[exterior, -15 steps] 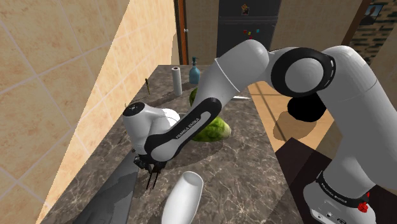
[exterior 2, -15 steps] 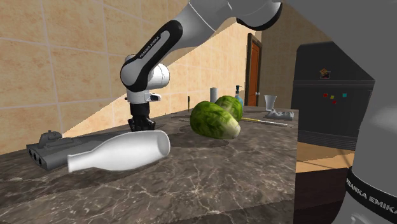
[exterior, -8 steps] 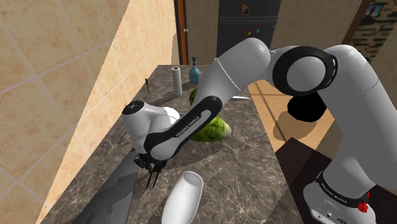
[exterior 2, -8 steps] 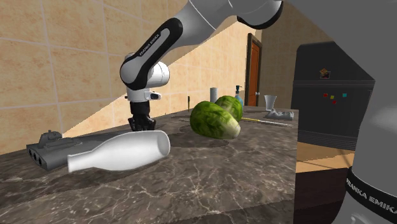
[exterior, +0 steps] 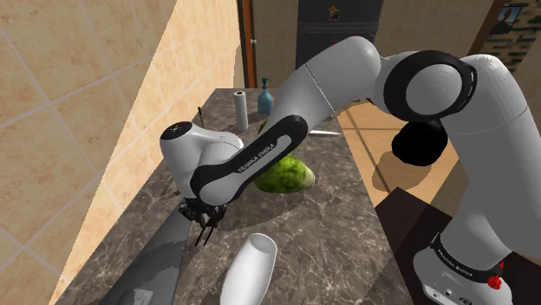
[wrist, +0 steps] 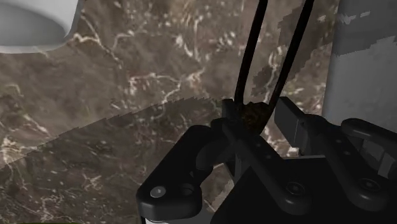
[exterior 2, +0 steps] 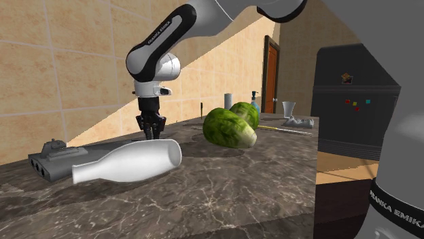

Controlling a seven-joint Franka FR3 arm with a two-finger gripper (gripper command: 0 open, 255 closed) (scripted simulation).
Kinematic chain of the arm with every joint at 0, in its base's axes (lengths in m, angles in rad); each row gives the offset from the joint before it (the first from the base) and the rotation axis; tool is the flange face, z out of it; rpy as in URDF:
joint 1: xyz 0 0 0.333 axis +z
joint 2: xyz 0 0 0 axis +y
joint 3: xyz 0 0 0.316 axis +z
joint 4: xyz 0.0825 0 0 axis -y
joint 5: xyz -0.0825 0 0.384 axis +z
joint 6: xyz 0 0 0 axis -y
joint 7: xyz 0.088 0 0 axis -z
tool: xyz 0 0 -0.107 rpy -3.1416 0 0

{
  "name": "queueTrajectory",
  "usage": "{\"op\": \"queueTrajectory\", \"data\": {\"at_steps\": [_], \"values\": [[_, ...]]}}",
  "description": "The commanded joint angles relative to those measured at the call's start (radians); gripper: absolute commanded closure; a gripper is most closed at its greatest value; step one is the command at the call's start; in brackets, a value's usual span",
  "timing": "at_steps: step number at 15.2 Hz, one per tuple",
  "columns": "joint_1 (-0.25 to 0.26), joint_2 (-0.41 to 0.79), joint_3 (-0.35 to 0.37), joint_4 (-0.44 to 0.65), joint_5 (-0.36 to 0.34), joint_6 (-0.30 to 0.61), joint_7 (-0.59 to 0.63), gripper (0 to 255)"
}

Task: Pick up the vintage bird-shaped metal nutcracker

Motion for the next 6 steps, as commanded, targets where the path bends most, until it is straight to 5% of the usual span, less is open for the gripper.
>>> {"op": "queueTrajectory", "data": {"at_steps": [1, 6], "values": [[-0.003, -0.016, 0.005, 0.002, 0.007, -0.017, -0.004, 255], [-0.008, -0.039, 0.013, 0.008, 0.017, -0.046, -0.011, 255]]}}
